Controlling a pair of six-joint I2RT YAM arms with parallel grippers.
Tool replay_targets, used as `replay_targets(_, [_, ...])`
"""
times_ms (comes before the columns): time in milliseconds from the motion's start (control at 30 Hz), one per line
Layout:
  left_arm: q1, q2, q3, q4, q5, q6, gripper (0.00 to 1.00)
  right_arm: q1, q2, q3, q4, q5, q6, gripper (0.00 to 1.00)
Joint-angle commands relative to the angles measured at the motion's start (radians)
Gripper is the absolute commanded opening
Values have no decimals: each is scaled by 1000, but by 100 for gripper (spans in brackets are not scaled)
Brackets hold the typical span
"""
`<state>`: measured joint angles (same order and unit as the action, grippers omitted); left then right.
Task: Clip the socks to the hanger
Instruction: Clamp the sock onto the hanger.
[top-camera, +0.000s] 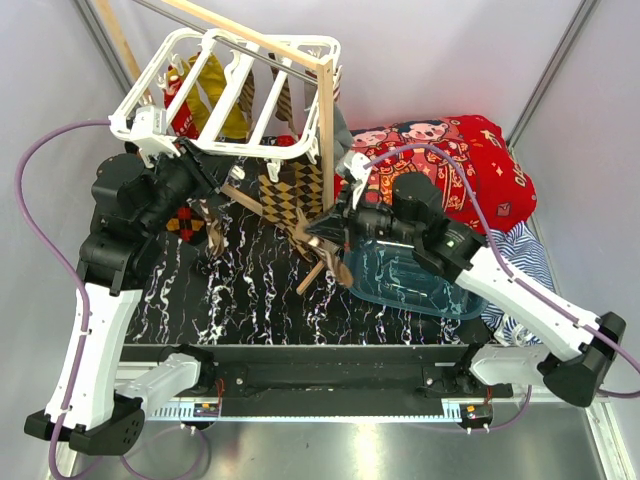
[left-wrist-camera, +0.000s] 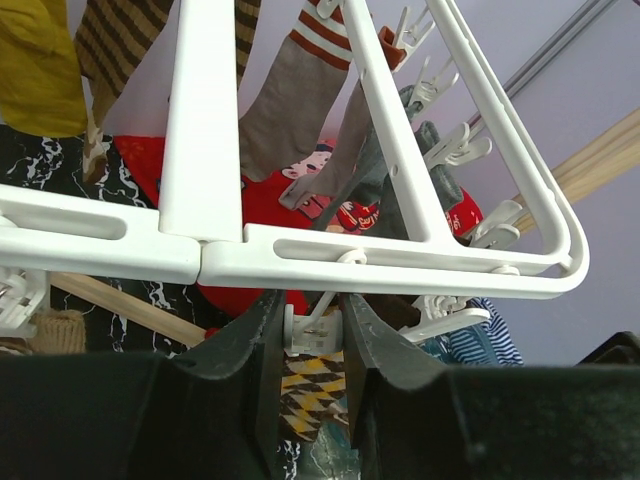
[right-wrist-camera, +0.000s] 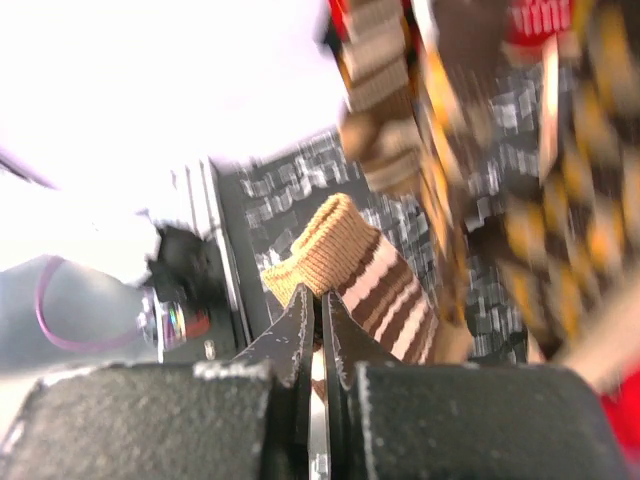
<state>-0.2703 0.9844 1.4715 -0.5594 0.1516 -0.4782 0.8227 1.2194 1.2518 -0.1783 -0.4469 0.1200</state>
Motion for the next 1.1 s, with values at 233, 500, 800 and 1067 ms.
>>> replay_targets(233, [2, -7, 39, 0, 31, -30, 0, 121, 227, 222, 371, -20, 35, 0])
replay_targets(500, [2, -26, 32, 1, 46, -37, 0, 121, 339, 253, 460, 141, 23, 0])
replay_targets(800, [2, -47, 10, 3, 46, -39, 0, 121, 413, 281, 465, 244, 24, 0])
replay_targets(1067, [2, -50, -13, 23, 55, -43, 0, 119, 427, 308, 453, 249, 20, 0])
